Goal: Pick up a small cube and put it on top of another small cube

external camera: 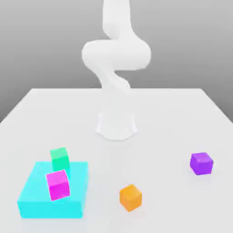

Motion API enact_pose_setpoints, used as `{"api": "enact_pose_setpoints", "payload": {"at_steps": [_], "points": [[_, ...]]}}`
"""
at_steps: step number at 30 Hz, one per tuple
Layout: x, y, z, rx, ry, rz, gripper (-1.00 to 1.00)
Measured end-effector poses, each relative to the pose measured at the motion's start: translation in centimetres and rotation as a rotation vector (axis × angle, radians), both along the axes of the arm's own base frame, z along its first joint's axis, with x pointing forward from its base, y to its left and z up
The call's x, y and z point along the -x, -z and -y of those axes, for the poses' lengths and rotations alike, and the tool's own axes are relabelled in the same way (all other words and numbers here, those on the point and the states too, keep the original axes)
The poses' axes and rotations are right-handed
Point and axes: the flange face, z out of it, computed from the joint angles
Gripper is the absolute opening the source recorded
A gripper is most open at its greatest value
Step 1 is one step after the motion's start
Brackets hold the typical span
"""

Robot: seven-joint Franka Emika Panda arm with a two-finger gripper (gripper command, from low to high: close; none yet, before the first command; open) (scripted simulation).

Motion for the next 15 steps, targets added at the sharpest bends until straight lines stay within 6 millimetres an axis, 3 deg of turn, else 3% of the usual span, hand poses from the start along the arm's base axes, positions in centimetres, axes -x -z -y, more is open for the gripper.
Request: {"api": "enact_pose_setpoints", "payload": {"at_steps": [3, 7, 11, 15], "points": [[-2.7, 6.2, -4.5, 0.075, -0.191, -0.087, 0.0], [-3.8, 14.6, -10.6, 0.173, -0.442, -0.186, 0.0], [-2.5, 23.0, -16.5, 0.276, -0.697, -0.276, 0.0], [0.9, 31.2, -21.4, 0.383, -0.956, -0.356, 0.0]]}}
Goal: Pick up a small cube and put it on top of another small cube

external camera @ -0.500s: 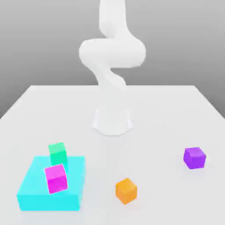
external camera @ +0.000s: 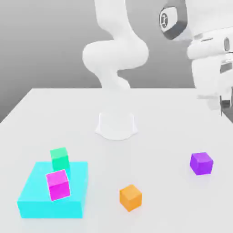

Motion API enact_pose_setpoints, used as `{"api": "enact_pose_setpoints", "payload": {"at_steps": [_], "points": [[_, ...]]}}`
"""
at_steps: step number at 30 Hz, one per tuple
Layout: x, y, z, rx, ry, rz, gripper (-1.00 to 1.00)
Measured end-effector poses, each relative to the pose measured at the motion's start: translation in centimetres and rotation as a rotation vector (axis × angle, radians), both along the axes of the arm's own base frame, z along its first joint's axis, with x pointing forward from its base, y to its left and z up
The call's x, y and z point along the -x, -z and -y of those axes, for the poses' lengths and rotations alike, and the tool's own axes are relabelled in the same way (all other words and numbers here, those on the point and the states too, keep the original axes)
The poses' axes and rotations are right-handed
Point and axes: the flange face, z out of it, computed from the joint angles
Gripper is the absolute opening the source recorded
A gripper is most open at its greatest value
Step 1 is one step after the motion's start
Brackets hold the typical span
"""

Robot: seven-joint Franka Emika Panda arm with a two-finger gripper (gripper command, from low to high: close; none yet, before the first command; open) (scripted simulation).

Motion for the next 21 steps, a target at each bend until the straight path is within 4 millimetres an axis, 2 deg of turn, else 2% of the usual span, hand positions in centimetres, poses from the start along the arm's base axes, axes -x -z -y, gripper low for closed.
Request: {"api": "enact_pose_setpoints", "payload": {"at_steps": [4, 8, 14, 15, 21], "points": [[5.1, 7.7, -3.2, 0.099, -0.265, -0.076, 0.0], [11.8, 14.4, -5.4, 0.196, -0.55, -0.14, 0.0], [11.9, 20.7, -4.7, 0.211, -0.565, -0.156, 0.0], [12.0, 21.5, -4.6, 0.21, -0.565, -0.157, -1.0], [12.0, 22.0, -4.6, 0.212, -0.565, -0.158, -1.0]]}}
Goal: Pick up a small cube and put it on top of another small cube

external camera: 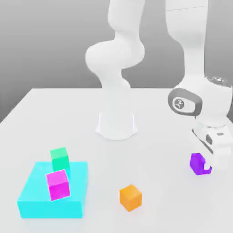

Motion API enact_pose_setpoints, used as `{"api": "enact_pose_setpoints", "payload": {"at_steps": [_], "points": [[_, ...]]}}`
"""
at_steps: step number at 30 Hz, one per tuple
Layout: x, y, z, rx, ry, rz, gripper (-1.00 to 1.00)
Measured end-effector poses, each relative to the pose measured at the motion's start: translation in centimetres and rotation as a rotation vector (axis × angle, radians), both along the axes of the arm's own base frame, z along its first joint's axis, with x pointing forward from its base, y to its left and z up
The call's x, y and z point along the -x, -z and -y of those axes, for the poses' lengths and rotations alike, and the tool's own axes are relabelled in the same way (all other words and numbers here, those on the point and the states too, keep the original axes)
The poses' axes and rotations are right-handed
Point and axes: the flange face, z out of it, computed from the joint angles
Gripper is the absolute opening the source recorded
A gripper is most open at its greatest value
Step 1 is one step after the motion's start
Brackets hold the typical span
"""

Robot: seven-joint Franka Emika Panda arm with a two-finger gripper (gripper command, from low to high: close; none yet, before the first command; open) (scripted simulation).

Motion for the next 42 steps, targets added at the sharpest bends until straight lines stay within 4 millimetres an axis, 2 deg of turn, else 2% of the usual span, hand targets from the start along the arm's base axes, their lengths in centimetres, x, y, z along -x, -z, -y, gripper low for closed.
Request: {"api": "enact_pose_setpoints", "payload": {"at_steps": [2, 7, 8, 12, 14, 17, 22, 27, 33, 35, 39, 40, 42], "points": [[-0.1, -0.9, -0.1, 0.0, 0.0, 0.001, -1.0], [-0.1, -5.4, 0.0, 0.001, 0.0, 0.001, -1.0], [-0.8, -6.2, 0.7, 0.002, 0.023, 0.002, -1.0], [-6.2, -8.7, 6.7, 0.006, 0.207, 0.012, -1.0], [-8.1, -9.9, 9.9, 0.009, 0.289, 0.016, -1.0], [-10.3, -11.5, 14.6, 0.012, 0.403, 0.02, -1.0], [-12.3, -14.0, 24.4, 0.015, 0.631, 0.021, -1.0], [-11.4, -16.1, 34.3, 0.013, 0.863, 0.015, -1.0], [-7.0, -18.0, 44.9, 0.0, 1.136, 0.001, -1.0], [-6.4, -16.7, 46.0, -0.006, 1.165, -0.002, -1.0], [-6.2, -12.8, 46.3, -0.005, 1.175, -0.003, -1.0], [-6.1, -12.1, 46.4, -0.003, 1.176, -0.002, 1.0], [-6.1, -12.1, 46.4, -0.003, 1.176, -0.002, 1.0]]}}
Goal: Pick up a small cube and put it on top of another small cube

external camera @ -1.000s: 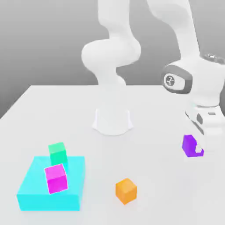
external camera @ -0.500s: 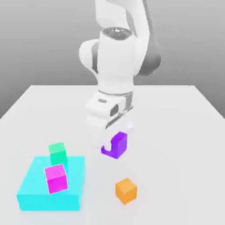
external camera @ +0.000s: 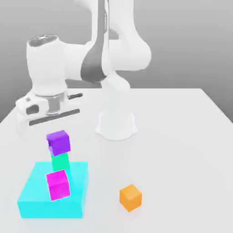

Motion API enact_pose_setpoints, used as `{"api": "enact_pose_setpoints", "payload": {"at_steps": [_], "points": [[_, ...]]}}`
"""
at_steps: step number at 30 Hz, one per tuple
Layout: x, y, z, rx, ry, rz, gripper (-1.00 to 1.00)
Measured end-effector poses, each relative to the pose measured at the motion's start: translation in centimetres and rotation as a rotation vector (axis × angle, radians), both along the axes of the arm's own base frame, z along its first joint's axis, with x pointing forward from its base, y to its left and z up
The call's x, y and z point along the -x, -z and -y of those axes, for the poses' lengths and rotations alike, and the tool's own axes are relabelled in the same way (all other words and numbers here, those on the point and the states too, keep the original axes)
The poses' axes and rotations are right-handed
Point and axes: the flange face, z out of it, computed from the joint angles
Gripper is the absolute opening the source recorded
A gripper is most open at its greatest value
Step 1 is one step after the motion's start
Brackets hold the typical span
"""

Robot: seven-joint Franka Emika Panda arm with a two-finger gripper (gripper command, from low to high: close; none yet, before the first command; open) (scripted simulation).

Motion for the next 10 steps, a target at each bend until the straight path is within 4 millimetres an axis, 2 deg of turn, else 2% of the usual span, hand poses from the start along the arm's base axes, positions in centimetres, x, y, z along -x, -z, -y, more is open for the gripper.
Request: {"api": "enact_pose_setpoints", "payload": {"at_steps": [5, 10], "points": [[0.0, 0.1, 0.0, 0.001, 0.0, 0.001, 1.0], [-0.1, -4.4, 0.0, -0.001, -0.001, 0.002, 1.0]]}}
